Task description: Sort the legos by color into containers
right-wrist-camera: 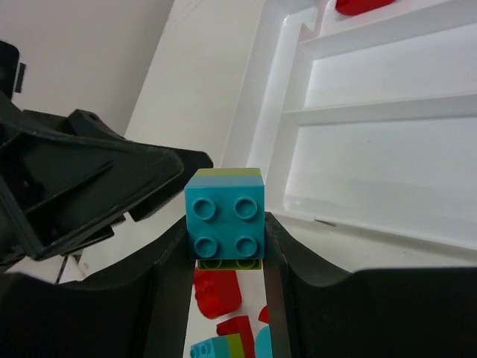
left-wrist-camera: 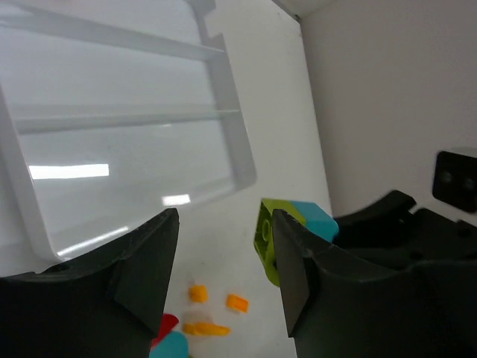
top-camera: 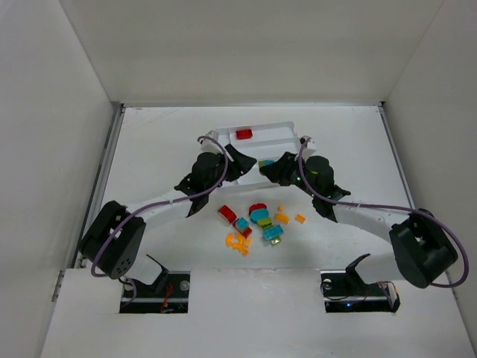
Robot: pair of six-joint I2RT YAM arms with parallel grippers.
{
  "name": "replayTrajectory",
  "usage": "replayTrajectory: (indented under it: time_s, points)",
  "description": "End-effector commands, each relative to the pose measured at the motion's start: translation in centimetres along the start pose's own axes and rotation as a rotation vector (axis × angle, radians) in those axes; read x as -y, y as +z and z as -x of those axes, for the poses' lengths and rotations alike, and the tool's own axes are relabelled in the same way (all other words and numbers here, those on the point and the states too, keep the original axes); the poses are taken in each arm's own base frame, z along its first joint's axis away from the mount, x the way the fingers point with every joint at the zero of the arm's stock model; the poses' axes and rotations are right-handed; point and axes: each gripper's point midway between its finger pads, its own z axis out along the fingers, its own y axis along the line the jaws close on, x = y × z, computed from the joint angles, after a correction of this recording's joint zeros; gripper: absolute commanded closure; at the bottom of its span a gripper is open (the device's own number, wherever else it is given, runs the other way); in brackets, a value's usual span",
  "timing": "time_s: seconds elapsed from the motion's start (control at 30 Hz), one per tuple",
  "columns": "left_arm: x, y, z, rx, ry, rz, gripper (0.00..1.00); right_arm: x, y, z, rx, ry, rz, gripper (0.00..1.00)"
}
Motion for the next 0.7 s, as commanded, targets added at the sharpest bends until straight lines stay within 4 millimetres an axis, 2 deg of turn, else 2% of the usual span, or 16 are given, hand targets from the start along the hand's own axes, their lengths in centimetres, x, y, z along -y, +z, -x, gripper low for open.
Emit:
replayTrajectory:
  time_s: [0.0,0.23,0.4,0.53,0.67]
  points:
    - [3.4,-2.0,1.0,0.052,-0.159,-0.158,0.48,-2.9,0.1,0.7,0.007,0.018,0.146,0.69]
    - [3.6,-2.8,0.4,0.046,-0.184,-0.225,0.45,-4.9,0.1,-0.8,-0.091,0.079,0.288,0.68]
    - [4.0,-3.3,0.8,0.073,-0.200,-0.274,0.45,-5.6,0.4,-1.7,-0.156,0.147,0.357,0.67]
    - [3.5,-3.2,0.4,0.061,-0.213,-0.263,0.47,-6.5,-0.2,-1.3,-0.160,0.203,0.442,0.68]
    - [2.7,-3.4,0.2,0.065,-0.221,-0.245,0.50,-6.4,-0.6,-0.7,-0.152,0.257,0.482,0.68]
